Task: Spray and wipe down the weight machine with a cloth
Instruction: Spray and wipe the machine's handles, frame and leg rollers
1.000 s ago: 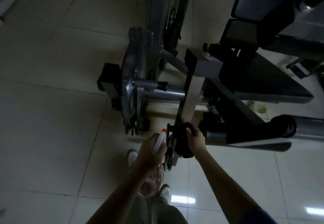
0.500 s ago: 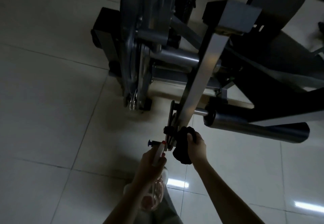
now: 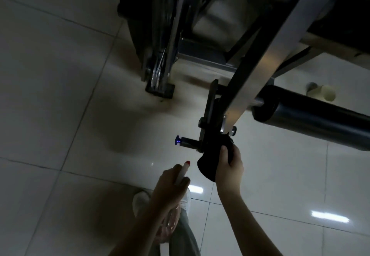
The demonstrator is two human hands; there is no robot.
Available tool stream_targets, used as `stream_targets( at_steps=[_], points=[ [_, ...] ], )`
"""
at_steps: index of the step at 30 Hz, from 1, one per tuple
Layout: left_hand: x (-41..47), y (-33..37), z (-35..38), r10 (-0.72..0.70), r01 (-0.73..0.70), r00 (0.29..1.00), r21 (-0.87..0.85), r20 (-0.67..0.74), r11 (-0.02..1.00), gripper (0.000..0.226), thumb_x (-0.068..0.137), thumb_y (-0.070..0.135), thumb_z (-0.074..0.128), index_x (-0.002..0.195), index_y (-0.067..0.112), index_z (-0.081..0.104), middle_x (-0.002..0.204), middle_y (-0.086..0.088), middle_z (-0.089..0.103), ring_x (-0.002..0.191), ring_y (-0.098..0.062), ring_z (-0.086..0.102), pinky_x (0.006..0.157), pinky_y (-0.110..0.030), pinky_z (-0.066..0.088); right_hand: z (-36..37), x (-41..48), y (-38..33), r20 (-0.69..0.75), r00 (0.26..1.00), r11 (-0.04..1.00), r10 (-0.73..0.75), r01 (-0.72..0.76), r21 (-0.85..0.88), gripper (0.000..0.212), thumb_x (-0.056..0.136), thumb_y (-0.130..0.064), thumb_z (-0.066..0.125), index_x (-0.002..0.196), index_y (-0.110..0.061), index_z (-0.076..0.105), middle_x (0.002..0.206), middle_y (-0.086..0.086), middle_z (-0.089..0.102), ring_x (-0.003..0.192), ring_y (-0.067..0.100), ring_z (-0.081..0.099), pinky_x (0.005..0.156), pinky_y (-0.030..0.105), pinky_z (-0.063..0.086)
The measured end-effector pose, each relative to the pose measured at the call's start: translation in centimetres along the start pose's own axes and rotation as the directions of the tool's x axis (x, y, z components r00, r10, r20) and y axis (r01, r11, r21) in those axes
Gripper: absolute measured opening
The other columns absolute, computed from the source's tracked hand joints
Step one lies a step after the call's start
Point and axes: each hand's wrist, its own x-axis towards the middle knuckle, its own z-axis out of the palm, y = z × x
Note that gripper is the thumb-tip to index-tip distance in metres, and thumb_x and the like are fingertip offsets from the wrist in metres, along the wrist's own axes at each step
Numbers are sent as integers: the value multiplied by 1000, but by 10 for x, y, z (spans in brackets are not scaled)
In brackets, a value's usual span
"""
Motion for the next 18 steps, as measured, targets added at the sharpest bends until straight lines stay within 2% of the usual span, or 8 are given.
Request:
stream_targets(
  at_steps=[2,5,9,11,12,14,16,18],
  points=[
    [3,-6,3,-10,9,1000,-16,-26,1000,15,92,8,50,103,2,59,55,2,46,39,-3,41,42,-10,34,2,1,5,-21,1000,1000,-12,12,7,27,98,-21,45,123,-17,55,100,-9,60,93,2,56,73,7,39],
    [5,-13,10,-42,36,996,-85,-73,996,7,90,7,50,94,12,53,52,2,42,37,-4,38,41,-10,31,2,2,15,-2,1000,1000,-30,30,-3,26,99,-21,44,122,-18,55,104,-8,60,91,-6,54,71,0,40],
    [4,-10,11,16,-34,992,-148,-126,988,17,82,22,44,94,12,51,50,4,41,36,-6,37,40,-10,31,-1,5,19,18,997,997,-79,79,-17,26,98,-20,45,122,-19,56,97,-20,57,90,-15,53,73,-2,39],
    [5,-8,8,37,-67,985,-178,-169,982,12,82,22,45,84,12,49,51,4,43,37,-6,39,42,-10,33,0,6,19,29,993,993,-112,112,-23,26,98,-18,46,122,-20,56,96,-24,56,89,-20,51,74,-2,38],
    [5,-7,7,40,-79,979,-192,-199,978,10,83,21,46,76,13,47,50,5,43,37,-6,39,42,-10,34,0,6,18,30,990,990,-137,138,-37,26,98,-18,46,122,-20,56,96,-25,56,90,-20,51,75,0,38],
    [5,-5,4,5,-64,968,-226,-251,972,22,87,12,50,68,19,43,48,6,42,35,-5,39,42,-11,34,2,6,15,40,981,979,-188,190,-70,27,98,-17,46,122,-22,56,99,-24,58,95,-13,53,81,7,40],
    [4,-3,0,-48,-23,968,-277,-245,961,30,90,0,50,66,18,45,48,3,44,35,-5,38,43,-16,36,5,5,13,62,968,963,-244,250,-105,27,97,-20,46,122,-22,56,106,-11,62,101,0,56,88,20,45],
    [4,-1,-3,-81,8,969,-301,-232,954,28,90,-3,50,67,12,46,49,0,44,34,-5,39,42,-16,36,7,3,11,88,944,932,-317,327,-158,32,95,-27,45,124,-17,56,115,-2,62,105,9,56,90,24,46]
  ],
)
